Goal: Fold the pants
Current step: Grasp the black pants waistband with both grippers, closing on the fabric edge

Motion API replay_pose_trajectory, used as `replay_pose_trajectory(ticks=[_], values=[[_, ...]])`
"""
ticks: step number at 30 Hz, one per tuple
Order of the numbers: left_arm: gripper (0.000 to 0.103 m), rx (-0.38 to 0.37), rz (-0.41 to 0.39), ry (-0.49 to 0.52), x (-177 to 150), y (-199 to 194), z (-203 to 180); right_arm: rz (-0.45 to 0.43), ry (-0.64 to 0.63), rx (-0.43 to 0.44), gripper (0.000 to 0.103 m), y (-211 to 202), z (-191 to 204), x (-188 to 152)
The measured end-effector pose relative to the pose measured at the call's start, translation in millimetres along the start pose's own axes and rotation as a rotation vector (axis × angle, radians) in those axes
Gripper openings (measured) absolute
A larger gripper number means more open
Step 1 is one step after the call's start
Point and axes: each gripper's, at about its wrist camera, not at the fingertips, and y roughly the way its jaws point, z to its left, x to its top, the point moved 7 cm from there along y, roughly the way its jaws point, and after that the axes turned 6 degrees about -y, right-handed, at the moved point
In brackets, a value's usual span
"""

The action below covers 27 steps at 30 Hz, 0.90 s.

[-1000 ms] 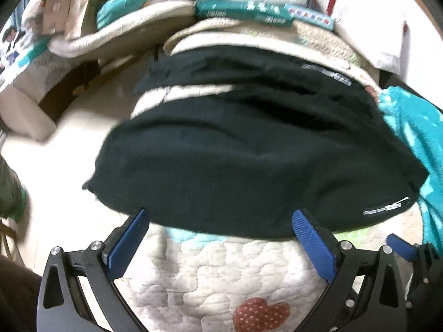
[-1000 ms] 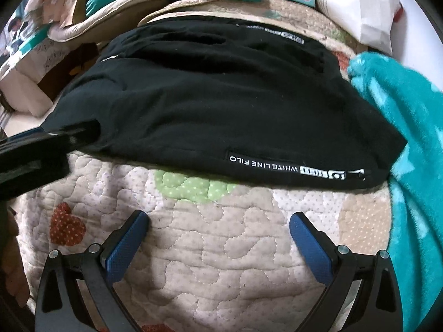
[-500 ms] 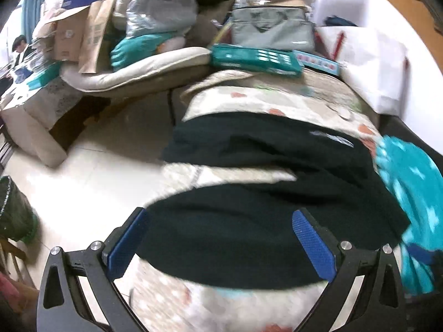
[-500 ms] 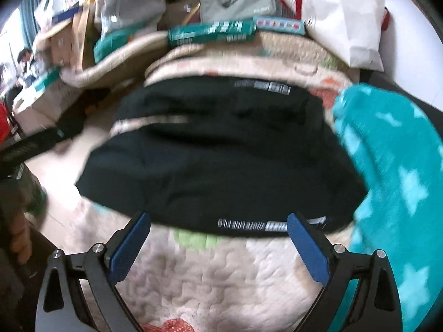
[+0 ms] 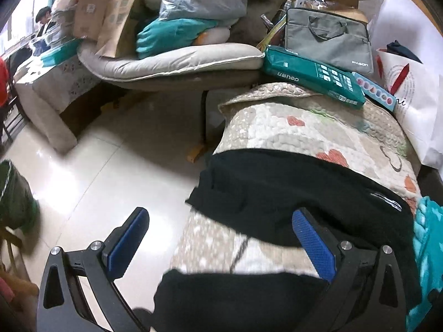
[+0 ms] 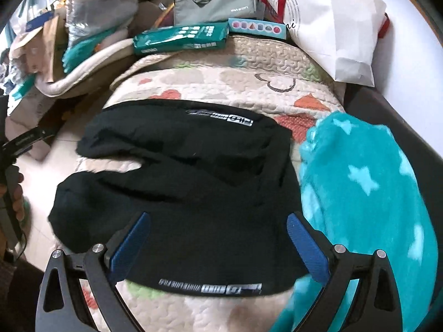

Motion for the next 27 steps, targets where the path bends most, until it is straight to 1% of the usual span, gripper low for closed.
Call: replay_pose_trajectory(ticks=[2, 6, 10, 12, 14, 18, 20, 23, 27], values=[[0.103, -0.008, 0.019, 0.010, 8, 14, -3, 0.001, -0.033, -0.006, 0.101, 15, 1, 17], [0.103, -0.057, 0.068, -0.005, 24, 44, -3, 0.002, -0.115, 0.000, 0.100, 51, 6, 58], [0.103, -0.096, 0.100, -0.044, 50, 85, 12, 0.001, -0.155, 0.023, 0.100, 92, 10, 104], [0.103, -0.118, 0.113, -0.061, 61, 104, 19, 0.019, -0.159, 0.043, 0.100, 116, 11, 124], [0.103, -0.151, 0.134, -0.077, 67, 124, 25, 0.033, -0.163, 0.067, 0.098, 133, 14, 136], [0.103, -0.259, 0.182, -0.134, 73, 155, 27, 0.079, -0.222, 0.116, 0.093, 169, 25, 152], [0.103, -0.287, 0.190, -0.108, 72, 163, 19, 0.096, -0.253, 0.132, 0.091, 181, 28, 155], [0.103, -0.277, 0.189, -0.016, 67, 176, 2, 0.120, -0.266, 0.148, 0.089, 198, 28, 157], [0.103, -0.282, 0.221, 0.082, 50, 192, -21, 0.135, -0.267, 0.150, 0.088, 215, 27, 159]])
